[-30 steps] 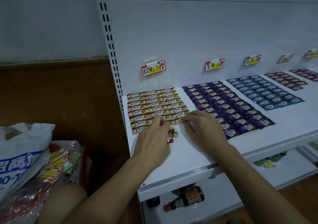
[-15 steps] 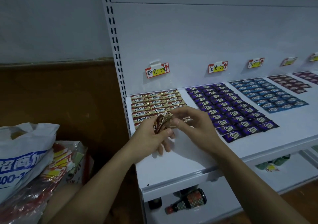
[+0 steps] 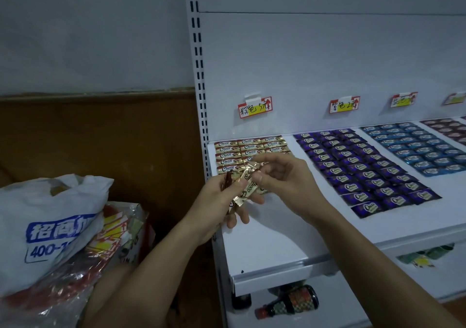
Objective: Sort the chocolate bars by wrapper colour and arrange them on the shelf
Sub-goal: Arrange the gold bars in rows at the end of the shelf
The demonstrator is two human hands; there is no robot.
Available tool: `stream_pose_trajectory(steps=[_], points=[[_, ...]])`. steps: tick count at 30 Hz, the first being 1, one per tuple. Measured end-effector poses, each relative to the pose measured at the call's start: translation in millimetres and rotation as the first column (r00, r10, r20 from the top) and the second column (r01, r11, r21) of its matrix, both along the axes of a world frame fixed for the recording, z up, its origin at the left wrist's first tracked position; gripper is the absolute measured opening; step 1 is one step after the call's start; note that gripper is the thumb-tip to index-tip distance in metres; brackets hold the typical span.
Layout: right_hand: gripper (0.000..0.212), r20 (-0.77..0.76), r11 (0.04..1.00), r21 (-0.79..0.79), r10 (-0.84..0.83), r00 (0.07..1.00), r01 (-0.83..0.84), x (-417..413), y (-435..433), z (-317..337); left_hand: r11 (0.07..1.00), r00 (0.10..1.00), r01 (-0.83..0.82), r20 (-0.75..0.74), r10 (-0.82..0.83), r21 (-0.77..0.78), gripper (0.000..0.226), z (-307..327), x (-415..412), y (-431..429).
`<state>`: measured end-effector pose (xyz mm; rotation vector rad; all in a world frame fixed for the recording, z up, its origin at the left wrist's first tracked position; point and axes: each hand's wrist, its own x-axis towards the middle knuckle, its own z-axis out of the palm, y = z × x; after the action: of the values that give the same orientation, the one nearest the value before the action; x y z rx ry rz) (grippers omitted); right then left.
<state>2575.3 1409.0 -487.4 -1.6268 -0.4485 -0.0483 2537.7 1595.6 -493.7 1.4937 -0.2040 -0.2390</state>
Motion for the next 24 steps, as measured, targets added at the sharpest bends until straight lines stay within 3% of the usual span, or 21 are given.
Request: stream_pose_trajectory(steps=[5, 7, 9, 10, 12, 15, 19, 24], points=[[0.019, 0.044, 0.994, 0.02, -0.105, 0.993, 0.105, -5, 3, 0, 0.987, 0.987, -0.16, -0.031, 0.16, -0.017, 0.018, -4, 0, -1], [0.017, 0.147, 0.981, 0.025, -0.195, 0.97, 0.194, -10, 3, 1, 0.965, 0.965, -0.259, -0.047, 0.257, -0.035, 0.016, -9, 3, 3], [0.017, 0.438, 0.949, -0.166, -0.174, 0.882, 0.269, -14, 0, 1, 0.948, 0.947, -0.314, -0.083, 0.309, -0.057, 0.013, -14, 6, 6], [0.017, 0.574, 0.912, -0.292, -0.074, 0.816, 0.288, -17, 0, 0, 0.938, 0.938, -0.339, -0.102, 0.331, -0.071, 0.012, -15, 8, 7], [0.016, 0.677, 0.79, -0.529, 0.173, 0.715, 0.31, -22, 6, -4, 0.926, 0.928, -0.365, -0.116, 0.354, -0.097, 0.011, -13, 8, 8], [0.023, 0.615, 0.624, -0.72, 0.371, 0.696, 0.303, -23, 16, -16, 0.927, 0.933, -0.358, -0.097, 0.348, -0.112, 0.012, -9, 5, 7], [0.035, 0.487, 0.698, -0.684, 0.219, 0.846, 0.213, -20, 0, -25, 0.932, 0.94, -0.339, -0.077, 0.332, -0.125, 0.013, -6, 2, 12], [0.01, 0.438, 0.759, -0.625, 0.147, 0.887, 0.183, -19, -11, -32, 0.918, 0.935, -0.346, -0.153, 0.32, -0.197, 0.014, -6, 3, 13]])
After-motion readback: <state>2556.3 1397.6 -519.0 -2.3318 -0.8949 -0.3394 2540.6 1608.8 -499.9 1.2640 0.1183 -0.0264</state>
